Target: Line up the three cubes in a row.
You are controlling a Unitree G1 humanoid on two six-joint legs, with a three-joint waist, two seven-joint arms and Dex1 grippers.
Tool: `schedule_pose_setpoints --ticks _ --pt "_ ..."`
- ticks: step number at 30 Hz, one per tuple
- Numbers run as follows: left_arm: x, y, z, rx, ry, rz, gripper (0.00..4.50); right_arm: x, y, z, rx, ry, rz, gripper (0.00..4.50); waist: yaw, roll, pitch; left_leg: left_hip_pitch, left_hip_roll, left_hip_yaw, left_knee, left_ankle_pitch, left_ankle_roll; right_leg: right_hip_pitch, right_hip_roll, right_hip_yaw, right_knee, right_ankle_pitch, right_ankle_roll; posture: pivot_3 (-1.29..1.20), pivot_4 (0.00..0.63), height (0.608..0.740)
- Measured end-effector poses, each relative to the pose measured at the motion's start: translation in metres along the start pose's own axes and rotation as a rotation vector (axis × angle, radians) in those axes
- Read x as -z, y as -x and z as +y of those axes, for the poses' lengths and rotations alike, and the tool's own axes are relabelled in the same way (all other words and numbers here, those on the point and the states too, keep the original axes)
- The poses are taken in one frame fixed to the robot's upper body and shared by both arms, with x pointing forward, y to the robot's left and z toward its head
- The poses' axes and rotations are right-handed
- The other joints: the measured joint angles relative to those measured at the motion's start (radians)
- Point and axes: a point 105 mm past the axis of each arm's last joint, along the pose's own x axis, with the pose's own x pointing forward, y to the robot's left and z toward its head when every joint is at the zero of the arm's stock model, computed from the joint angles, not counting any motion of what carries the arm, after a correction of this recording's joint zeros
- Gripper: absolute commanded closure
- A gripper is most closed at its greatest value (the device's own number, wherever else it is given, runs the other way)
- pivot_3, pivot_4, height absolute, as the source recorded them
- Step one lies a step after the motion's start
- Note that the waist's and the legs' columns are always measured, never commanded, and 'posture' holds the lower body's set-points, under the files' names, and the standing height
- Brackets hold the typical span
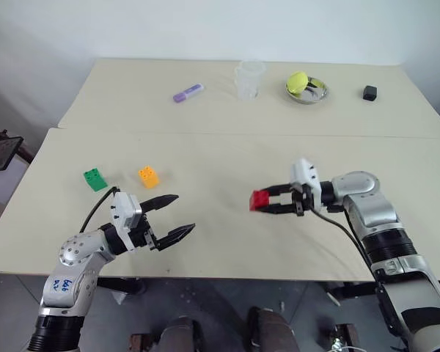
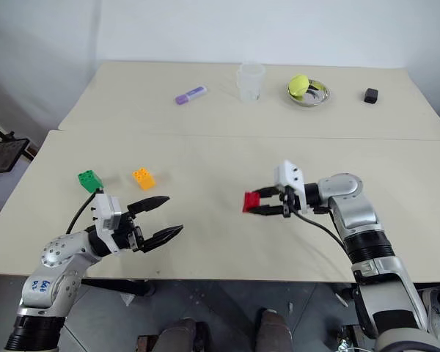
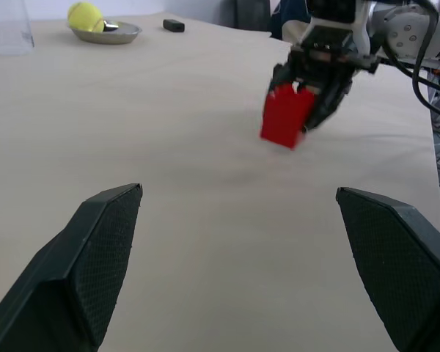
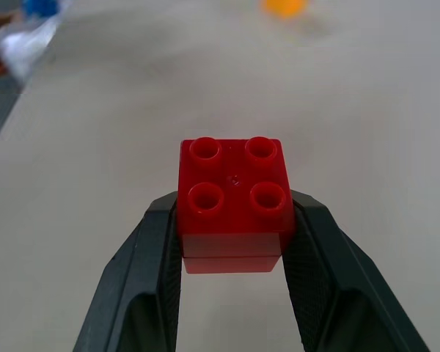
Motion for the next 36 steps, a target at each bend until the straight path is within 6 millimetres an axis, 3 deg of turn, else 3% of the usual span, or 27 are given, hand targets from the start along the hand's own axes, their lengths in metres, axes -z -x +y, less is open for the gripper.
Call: schedule_pose_setpoints --ticks 7,8,12,15,19,22,24,26,28,31,33,36 --pt "0.003 0.007 0.0 -0.017 0.002 0.015 0.0 0.006 -0.006 -0.004 -0.015 0.026 0.023 3.01 -0.002 0.0 0.0 0.001 0.0 0.0 0.0 0.0 0.0 0.0 0.0 0.0 0.001 0.0 0.0 0.0 0.15 0.74" --pt "0.004 0.009 0.002 -0.028 0.001 0.019 0.0 0.006 -0.006 -0.004 -0.008 0.011 0.018 2.29 -0.002 0.0 0.0 0.001 0.0 0.0 0.0 0.0 0.0 0.0 0.0 0.0 0.001 0.0 0.0 0.0 0.15 0.74" --pt "0.007 0.02 0.005 -0.071 0.003 0.041 0.0 0.014 -0.007 -0.003 0.006 -0.038 0.033 1.05 -0.001 0.0 0.0 0.0 0.0 0.0 0.0 0.0 -0.001 0.0 0.0 0.0 0.001 0.0 0.0 0.0 0.15 0.74" --pt "0.012 0.038 0.01 -0.162 0.016 0.053 0.0 0.008 -0.005 -0.001 0.023 -0.009 -0.001 0.04 -0.001 0.0 0.0 0.0 0.001 0.0 0.0 0.0 -0.001 0.0 0.0 0.0 0.001 0.0 0.0 0.0 0.15 0.74" --pt "0.012 0.077 0.025 -0.414 0.023 0.007 0.0 -0.015 0.016 0.001 0.082 0.045 -0.146 0.01 -0.001 0.0 0.0 0.001 0.001 0.0 0.0 -0.001 -0.001 0.0 0.0 0.0 0.0 0.0 0.0 0.0 0.15 0.74" --pt "0.011 0.123 0.034 -0.669 0.037 -0.042 0.0 -0.033 0.038 0.008 0.129 0.078 -0.302 0.01 0.0 0.0 0.0 0.0 0.001 0.0 0.0 -0.001 0.0 0.0 0.0 0.0 -0.001 0.0 0.0 0.0 0.15 0.74" --pt "0.011 0.163 0.037 -0.88 0.039 -0.072 0.0 -0.045 0.047 0.015 0.185 0.093 -0.459 0.01 0.001 -0.001 0.0 0.001 0.002 -0.001 0.0 -0.002 0.0 0.001 0.0 -0.001 -0.001 0.0 0.0 0.0 0.15 0.74" --pt "0.015 0.197 0.036 -1.056 0.047 -0.087 0.0 -0.043 0.05 0.023 0.201 0.073 -0.514 0.01 0.0 -0.001 0.0 0.001 0.001 0.0 0.0 -0.002 0.0 0.001 0.0 0.0 -0.001 0.0 0.0 0.0 0.15 0.74" --pt "0.019 0.212 0.033 -1.162 0.059 -0.096 0.0 -0.035 0.048 0.032 0.183 0.049 -0.515 0.01 0.003 -0.001 -0.001 0.001 0.001 0.0 0.0 -0.002 0.001 0.001 0.0 0.0 -0.002 0.0 -0.001 0.0 0.15 0.74" --pt "0.029 0.214 0.03 -1.197 0.108 -0.067 0.0 -0.032 0.041 0.039 0.146 0.037 -0.528 0.01 0.009 -0.002 -0.001 0.001 0.001 0.0 0.001 -0.002 0.001 0.001 0.0 0.0 -0.002 0.001 -0.001 0.0 0.15 0.74" --pt "0.032 0.198 0.034 -1.163 0.133 -0.035 0.0 -0.033 0.04 0.038 0.157 0.054 -0.54 0.01 0.014 -0.002 -0.001 0.001 0.001 0.001 0.001 -0.002 0.001 0.001 0.0 0.001 -0.002 0.001 -0.001 0.0 0.15 0.74" --pt "0.018 0.169 0.051 -1.145 0.114 -0.081 0.0 -0.035 0.039 0.038 0.17 0.086 -0.54 0.01 0.028 -0.002 -0.001 0.001 0.001 0.0 0.001 -0.002 0.001 0.001 0.0 0.0 -0.001 0.001 -0.002 0.0 0.15 0.74"
